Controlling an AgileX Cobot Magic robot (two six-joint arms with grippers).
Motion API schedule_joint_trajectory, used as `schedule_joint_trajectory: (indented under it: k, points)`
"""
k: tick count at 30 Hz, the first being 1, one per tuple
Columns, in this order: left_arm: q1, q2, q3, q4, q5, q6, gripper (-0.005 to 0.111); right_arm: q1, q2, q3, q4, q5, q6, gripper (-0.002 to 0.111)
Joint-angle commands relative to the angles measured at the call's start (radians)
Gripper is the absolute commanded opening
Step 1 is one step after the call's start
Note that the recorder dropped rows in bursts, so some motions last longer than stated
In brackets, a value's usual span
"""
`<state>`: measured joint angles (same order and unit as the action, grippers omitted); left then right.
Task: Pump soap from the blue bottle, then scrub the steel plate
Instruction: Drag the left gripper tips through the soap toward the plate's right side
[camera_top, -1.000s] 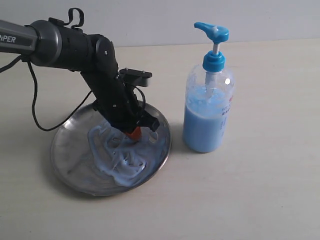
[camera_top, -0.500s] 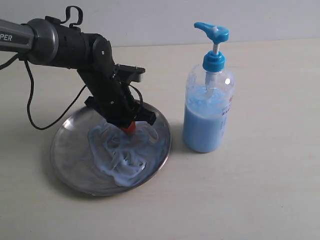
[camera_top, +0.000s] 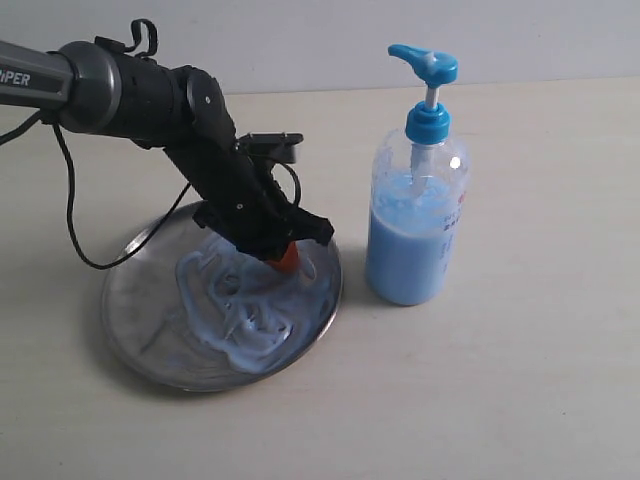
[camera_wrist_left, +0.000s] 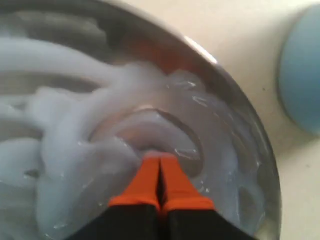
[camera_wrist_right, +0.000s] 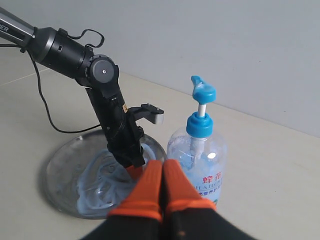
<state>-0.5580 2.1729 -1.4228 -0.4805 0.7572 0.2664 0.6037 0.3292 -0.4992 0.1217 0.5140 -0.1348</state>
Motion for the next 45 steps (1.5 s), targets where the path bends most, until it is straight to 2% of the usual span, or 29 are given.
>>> schedule_joint_trajectory:
  k: [1,4,10,20,32,37,45]
  points:
    - [-0.002,0.002,0.005,-0.028,0.099,0.075,0.0,0.0,-0.004,0.005,0.002,-0.006,0.003,0.0]
    - [-0.002,0.002,0.005,-0.033,0.146,0.097,0.0,0.0,-0.004,0.005,0.002,-0.006,0.003,0.0]
    - [-0.002,0.002,0.005,-0.064,0.153,0.124,0.0,0.0,-0.004,0.005,0.002,-0.006,0.003,0.0]
    - [-0.002,0.017,0.005,-0.048,-0.01,0.117,0.0,0.0,-0.004,0.005,0.002,-0.008,0.003,0.0]
    - [-0.002,0.057,-0.005,-0.016,-0.136,0.069,0.0,0.0,-0.004,0.005,0.002,-0.008,0.003,0.0]
    - [0.0,0.057,-0.037,0.104,-0.134,-0.043,0.0,0.0,-0.004,0.005,0.002,-0.008,0.003,0.0]
    - [-0.011,0.057,-0.069,0.099,-0.003,-0.048,0.0,0.0,-0.004,0.005,0.002,-0.008,0.003,0.0]
